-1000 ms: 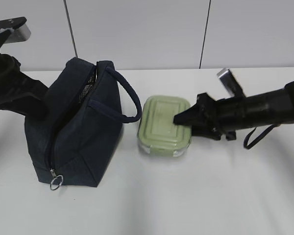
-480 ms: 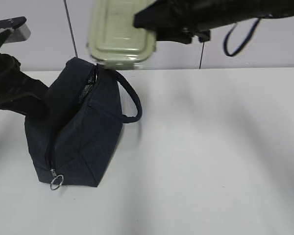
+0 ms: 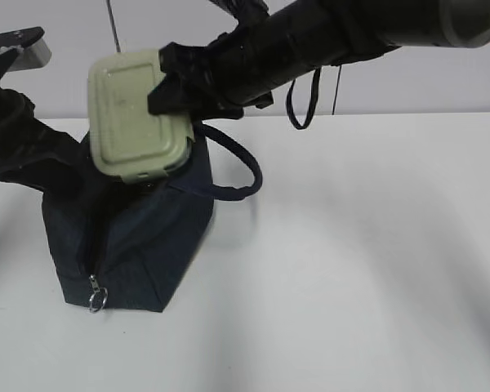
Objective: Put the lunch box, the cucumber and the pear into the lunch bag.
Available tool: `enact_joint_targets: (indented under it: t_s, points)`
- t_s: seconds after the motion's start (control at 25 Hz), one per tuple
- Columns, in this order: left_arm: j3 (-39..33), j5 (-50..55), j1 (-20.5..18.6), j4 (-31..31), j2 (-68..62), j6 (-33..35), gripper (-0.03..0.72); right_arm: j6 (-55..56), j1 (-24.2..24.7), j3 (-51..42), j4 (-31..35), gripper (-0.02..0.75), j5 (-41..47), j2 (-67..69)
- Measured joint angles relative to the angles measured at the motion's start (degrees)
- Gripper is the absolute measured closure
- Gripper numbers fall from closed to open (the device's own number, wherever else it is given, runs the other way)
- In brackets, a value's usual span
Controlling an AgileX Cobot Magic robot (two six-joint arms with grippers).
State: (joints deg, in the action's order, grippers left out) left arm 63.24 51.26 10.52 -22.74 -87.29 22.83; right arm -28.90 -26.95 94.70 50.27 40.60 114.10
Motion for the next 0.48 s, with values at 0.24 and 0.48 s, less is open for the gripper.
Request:
enact_joint_targets:
  t_s: [0.24, 0.48]
  points:
    - [0.0, -0.4, 0.0, -0.4, 0.0, 0.0, 0.694, 11.4, -0.4, 0.0, -17.2, 0.381, 5.3, 0.2]
    - [0.0, -0.5, 0.0, -1.1, 0.0, 0.0, 0.694, 12.8, -2.6, 0.4, -18.6, 0.381, 6.1, 1.9]
